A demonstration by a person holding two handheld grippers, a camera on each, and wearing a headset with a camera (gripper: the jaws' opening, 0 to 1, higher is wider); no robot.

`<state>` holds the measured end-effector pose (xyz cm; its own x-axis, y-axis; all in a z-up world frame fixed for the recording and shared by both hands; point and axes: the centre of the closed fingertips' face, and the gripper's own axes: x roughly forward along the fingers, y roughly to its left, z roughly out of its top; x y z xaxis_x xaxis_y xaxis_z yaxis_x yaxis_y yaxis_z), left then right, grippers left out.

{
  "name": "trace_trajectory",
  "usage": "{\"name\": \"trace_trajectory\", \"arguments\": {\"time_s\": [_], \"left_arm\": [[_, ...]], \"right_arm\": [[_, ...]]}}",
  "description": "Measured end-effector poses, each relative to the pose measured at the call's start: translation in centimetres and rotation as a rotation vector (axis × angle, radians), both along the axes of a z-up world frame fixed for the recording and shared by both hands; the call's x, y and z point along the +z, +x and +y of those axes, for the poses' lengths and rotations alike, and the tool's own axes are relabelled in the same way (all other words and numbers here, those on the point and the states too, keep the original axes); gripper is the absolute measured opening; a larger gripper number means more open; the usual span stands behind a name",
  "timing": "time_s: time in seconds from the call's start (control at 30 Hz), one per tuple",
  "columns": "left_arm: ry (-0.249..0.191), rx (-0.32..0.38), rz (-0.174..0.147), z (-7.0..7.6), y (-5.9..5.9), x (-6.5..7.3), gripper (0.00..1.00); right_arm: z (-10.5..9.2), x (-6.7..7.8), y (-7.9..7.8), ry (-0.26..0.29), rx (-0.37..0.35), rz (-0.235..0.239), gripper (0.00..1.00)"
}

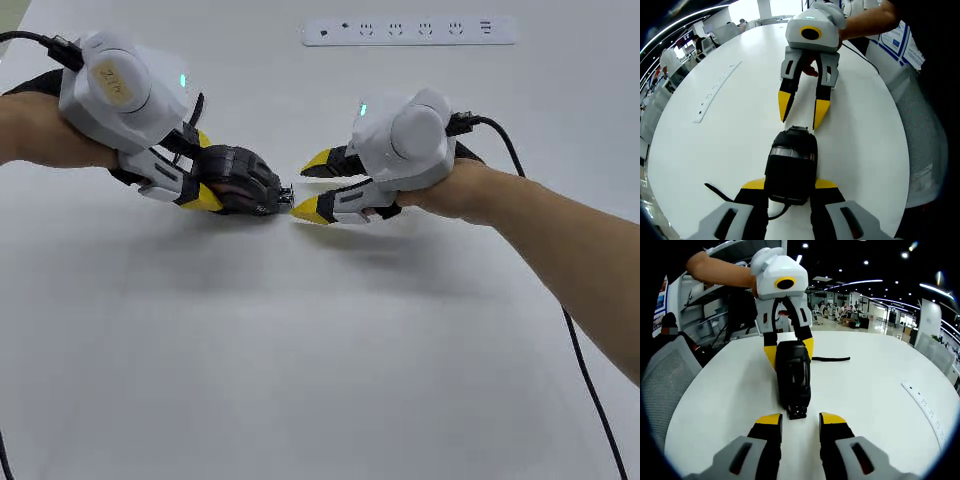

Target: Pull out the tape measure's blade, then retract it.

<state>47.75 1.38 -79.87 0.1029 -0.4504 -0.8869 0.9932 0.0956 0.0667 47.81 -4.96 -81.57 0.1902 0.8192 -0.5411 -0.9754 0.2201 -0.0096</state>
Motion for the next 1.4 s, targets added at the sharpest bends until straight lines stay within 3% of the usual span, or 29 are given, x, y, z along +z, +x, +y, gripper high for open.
{"name": "trace_trajectory", "arguments": {"time_s": [0.47, 0.6, 0.67, 1.4], "left_arm": [[-0.002, 0.006, 0.001, 0.1, 0.1, -0.1, 0.29], [-0.001, 0.008, 0.001, 0.1, 0.1, -0.1, 0.29], [-0.002, 0.009, 0.001, 0.1, 0.1, -0.1, 0.29], [-0.017, 0.038, 0.004, 0.3, 0.2, -0.1, 0.29]], "right_arm": [[1.5, -1.4, -0.5, -0.059, 0.085, -0.023, 0.16], [1.6, -1.4, -0.4, -0.055, 0.088, -0.023, 0.15], [1.6, -1.4, -0.4, -0.062, 0.107, -0.048, 0.14], [1.1, -0.7, -0.7, -0.083, 0.121, -0.07, 0.12]]}}
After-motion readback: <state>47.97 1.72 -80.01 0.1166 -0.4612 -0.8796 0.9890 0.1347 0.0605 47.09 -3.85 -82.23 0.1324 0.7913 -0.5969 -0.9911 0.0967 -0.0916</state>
